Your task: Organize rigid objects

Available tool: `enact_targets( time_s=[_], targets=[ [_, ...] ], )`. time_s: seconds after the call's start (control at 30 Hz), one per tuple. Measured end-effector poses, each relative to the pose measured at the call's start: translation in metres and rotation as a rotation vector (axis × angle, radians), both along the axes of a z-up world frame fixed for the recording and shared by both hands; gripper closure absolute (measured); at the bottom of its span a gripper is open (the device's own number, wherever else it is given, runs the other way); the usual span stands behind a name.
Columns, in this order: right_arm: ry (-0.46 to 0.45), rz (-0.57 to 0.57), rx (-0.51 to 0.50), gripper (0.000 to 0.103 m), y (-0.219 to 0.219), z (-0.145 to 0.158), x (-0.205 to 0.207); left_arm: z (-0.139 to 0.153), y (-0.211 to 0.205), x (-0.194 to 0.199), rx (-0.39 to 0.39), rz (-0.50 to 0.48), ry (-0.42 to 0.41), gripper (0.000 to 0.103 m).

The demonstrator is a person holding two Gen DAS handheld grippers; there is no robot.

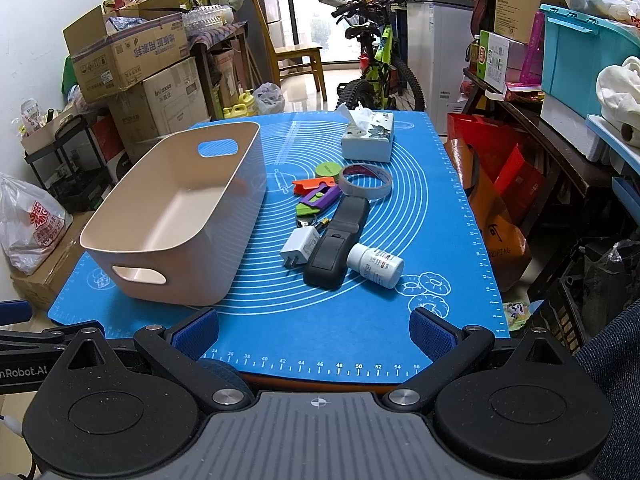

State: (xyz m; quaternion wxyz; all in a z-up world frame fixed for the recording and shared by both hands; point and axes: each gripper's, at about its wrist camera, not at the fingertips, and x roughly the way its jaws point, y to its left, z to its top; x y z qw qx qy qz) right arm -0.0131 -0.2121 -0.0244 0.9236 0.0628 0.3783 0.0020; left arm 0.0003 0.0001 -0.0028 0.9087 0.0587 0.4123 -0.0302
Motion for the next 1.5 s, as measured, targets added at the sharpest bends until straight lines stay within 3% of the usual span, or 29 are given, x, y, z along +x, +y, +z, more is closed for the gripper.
enact_targets(
  time_s=[0.6, 0.87, 1.27, 1.5],
  targets=[
    [-0.002, -0.001, -0.009, 0.002, 0.004, -0.003, 0.000, 0.000, 0.003, 0.001, 0.004, 0.007, -0.007, 0.010],
    [-0.039, -0.019, 0.007, 0.002, 0.002, 0.015, 0.004, 0.010, 0.011, 0.014, 0.015, 0.013, -0.025, 0.010],
    [-0.038, 0.002, -0.016, 0.002, 0.007, 0.044, 0.036, 0.022, 0.032, 0.062, 0.042, 0.040, -0.057, 0.010],
    [-0.007, -0.005, -0.041, 0.002, 0.007, 0.043, 0.063, 0.018, 0.053, 0.104, 0.017, 0.050, -0.007, 0.010]
  ],
)
